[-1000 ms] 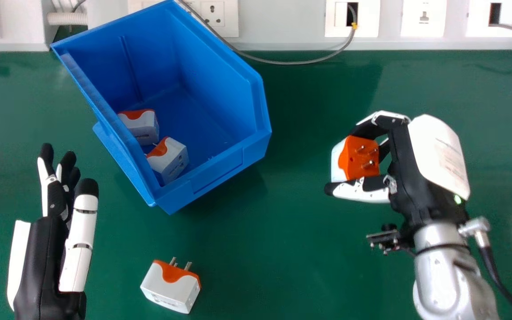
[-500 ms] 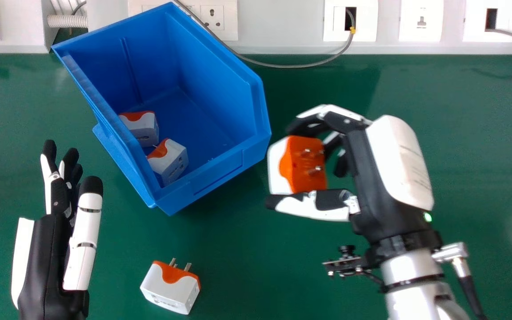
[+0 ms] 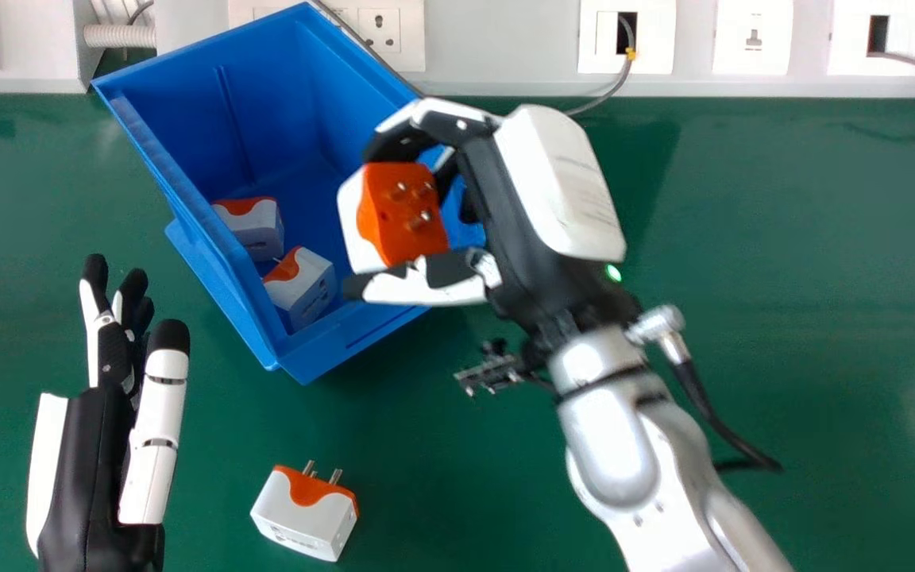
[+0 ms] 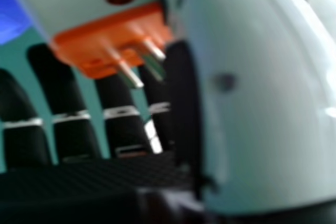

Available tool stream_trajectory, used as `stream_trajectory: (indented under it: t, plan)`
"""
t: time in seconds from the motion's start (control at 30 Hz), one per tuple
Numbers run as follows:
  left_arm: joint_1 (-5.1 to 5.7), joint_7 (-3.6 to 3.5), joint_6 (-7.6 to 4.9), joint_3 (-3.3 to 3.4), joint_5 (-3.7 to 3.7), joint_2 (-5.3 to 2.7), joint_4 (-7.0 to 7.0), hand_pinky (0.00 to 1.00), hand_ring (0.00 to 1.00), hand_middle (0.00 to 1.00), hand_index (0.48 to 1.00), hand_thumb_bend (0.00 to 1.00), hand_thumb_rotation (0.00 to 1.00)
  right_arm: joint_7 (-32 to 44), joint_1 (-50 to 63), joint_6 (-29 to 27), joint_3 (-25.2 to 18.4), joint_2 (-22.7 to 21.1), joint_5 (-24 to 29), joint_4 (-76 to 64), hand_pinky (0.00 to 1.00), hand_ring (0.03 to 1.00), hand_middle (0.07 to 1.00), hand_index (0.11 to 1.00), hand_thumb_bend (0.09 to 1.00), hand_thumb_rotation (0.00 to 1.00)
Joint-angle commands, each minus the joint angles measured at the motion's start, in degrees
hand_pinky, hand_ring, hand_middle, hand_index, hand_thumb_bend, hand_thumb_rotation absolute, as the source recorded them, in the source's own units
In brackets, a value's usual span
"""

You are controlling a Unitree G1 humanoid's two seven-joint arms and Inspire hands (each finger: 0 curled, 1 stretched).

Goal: Pick all objects and put in blue box

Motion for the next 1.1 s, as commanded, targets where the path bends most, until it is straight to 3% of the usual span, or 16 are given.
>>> stream_trajectory:
  t: [0.0,0.03,0.2,0.3,0.43,0.5,0.57,0.67,0.83,0.9,0.97,1.07]
  plan:
    - [0.7,0.13,-1.32,-0.07,-0.27,-0.18,-1.54,1.0,1.0,1.0,1.0,0.42,0.92,-3.1,-5.7,-2.4,0.1,1.4,-0.7,4.5,0.27,0.422,0.55,0.53,0.483,0.0]
    - [0.94,0.14,-1.05,-0.15,-0.39,-0.28,-1.82,1.0,1.0,1.0,1.0,0.42,0.91,-3.9,-7.7,-3.6,0.1,1.7,-0.4,7.5,0.28,0.421,0.543,0.528,0.485,0.0]
    - [1.91,0.31,-1.51,-0.25,0.42,-0.23,-2.04,1.0,1.0,1.0,1.0,0.4,0.92,-6.0,-18.2,-8.9,0.2,3.3,1.1,23.6,0.29,0.416,0.517,0.51,0.49,0.0]
    - [2.48,0.42,-1.06,-0.35,0.76,-0.25,-2.42,1.0,1.0,1.0,1.0,0.41,0.93,-6.1,-24.7,-8.3,0.7,5.1,0.7,33.0,0.29,0.409,0.508,0.517,0.492,0.0]
    - [3.18,0.24,-0.99,-0.63,0.01,-0.66,-2.87,1.0,1.0,1.0,1.0,0.43,0.92,-4.7,-31.5,-2.7,3.2,7.5,-1.6,41.0,0.3,0.423,0.54,0.515,0.491,0.0]
    - [3.41,-0.08,-1.32,-0.81,-0.67,-0.77,-2.88,1.0,1.0,1.0,1.0,0.43,0.91,-4.9,-34.5,-3.3,3.6,8.5,-1.1,45.4,0.31,0.422,0.538,0.52,0.492,0.0]
    - [3.69,-0.33,-1.75,-0.94,-0.8,-0.71,-2.82,1.0,1.0,1.0,1.0,0.42,0.91,-4.4,-37.2,-4.2,3.3,9.5,0.2,49.4,0.3,0.421,0.531,0.531,0.491,0.0]
    - [4.09,0.29,-1.47,-1.21,0.04,-1.14,-3.23,1.0,1.0,1.0,1.0,0.43,0.9,-3.5,-40.4,-6.6,2.3,10.8,2.6,54.4,0.31,0.429,0.529,0.524,0.493,0.0]
    - [4.18,0.64,-1.31,-1.73,0.44,-1.69,-3.06,1.0,1.0,1.0,1.0,0.42,0.89,-4.6,-43.4,-7.7,3.8,12.1,2.5,59.7,0.3,0.412,0.508,0.522,0.505,0.0]
    - [4.5,1.16,-0.93,-2.03,0.81,-2.19,-3.32,1.0,1.0,1.0,1.0,0.43,0.89,-4.4,-44.0,-7.5,3.2,12.9,3.3,60.9,0.29,0.398,0.498,0.522,0.51,0.0]
    - [4.59,1.98,-0.87,-2.16,2.01,-2.43,-3.38,1.0,1.0,1.0,1.0,0.42,0.9,-3.8,-44.3,-7.6,2.4,13.5,4.4,61.4,0.29,0.392,0.499,0.52,0.512,0.0]
    - [4.51,2.29,-1.4,-2.27,2.17,-2.5,-3.0,1.0,1.0,1.0,1.0,0.41,0.92,-2.3,-44.4,-7.8,1.7,13.9,6.2,61.6,0.31,0.389,0.509,0.519,0.511,0.0]
